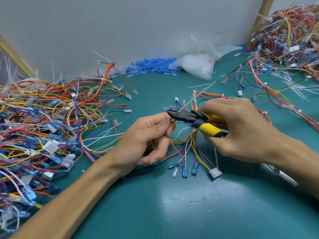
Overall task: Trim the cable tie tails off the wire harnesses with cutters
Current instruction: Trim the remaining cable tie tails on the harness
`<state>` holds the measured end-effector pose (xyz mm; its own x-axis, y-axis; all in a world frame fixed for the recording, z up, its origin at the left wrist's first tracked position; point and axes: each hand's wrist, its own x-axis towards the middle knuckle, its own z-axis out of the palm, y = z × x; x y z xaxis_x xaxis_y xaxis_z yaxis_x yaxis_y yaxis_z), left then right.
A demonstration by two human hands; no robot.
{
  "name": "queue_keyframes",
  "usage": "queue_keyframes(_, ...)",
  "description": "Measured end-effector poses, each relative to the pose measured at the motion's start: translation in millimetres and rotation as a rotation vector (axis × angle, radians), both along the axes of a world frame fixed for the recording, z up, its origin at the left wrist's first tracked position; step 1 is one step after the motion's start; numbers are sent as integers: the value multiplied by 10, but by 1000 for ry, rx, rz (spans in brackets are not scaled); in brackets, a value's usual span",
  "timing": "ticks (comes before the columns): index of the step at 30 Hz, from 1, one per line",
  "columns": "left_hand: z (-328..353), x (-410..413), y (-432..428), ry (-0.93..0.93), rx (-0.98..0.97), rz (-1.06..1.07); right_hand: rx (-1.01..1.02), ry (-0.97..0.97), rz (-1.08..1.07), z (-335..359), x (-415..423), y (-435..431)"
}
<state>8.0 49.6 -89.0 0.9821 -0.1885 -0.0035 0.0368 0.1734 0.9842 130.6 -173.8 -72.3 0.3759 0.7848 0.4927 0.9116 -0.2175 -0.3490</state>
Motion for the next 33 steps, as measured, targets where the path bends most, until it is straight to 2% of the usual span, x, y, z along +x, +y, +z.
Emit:
queue_keyframes(11,-6,-2,-46,-112,97,144,-44,28,33,11,15,-25)
queue_keyframes(33,-2,-19,-83,-122,173,140,-80,52,79,26,24,-26)
